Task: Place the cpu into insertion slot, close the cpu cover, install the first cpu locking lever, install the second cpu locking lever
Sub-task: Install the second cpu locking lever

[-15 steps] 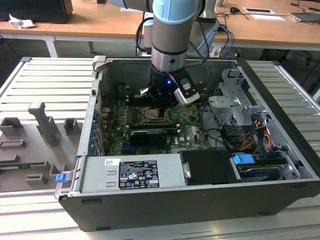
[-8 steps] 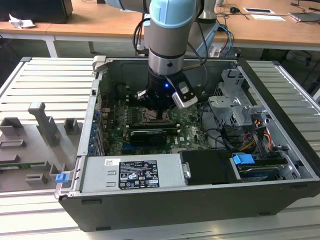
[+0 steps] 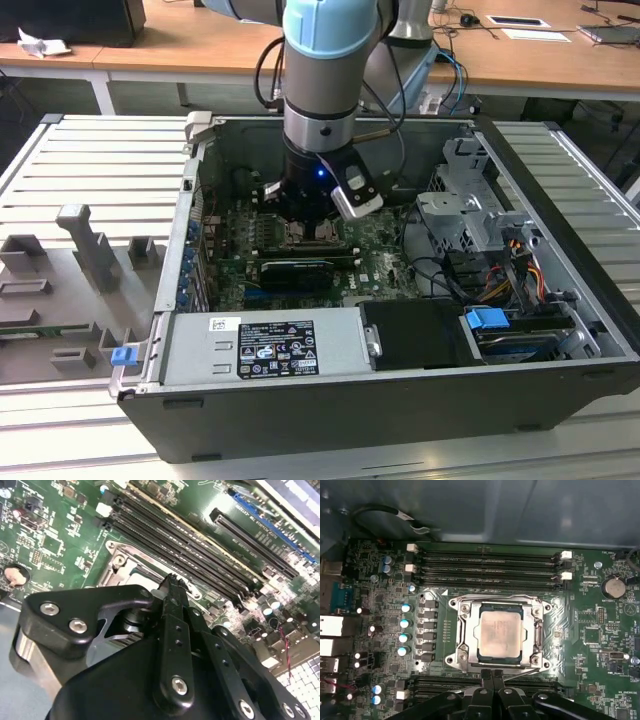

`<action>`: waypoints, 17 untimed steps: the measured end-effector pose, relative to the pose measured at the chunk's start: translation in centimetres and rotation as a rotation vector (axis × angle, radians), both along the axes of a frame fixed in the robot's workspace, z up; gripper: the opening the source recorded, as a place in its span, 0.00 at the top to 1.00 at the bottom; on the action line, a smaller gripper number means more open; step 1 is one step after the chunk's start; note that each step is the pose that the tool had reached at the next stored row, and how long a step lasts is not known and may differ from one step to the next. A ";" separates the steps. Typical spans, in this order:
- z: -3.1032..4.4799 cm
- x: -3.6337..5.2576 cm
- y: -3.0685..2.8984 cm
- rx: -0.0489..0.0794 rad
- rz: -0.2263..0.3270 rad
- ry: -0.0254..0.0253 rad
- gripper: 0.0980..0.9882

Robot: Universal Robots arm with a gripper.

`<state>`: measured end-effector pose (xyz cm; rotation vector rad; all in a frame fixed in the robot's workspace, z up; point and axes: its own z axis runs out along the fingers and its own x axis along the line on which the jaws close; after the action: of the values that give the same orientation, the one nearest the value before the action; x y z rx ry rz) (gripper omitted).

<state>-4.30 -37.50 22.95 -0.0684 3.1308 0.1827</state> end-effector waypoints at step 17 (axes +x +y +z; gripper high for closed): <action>-1.48 -2.35 -0.92 0.047 0.012 -0.0013 0.99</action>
<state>-6.65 -38.42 21.47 -0.0876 3.1235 0.2568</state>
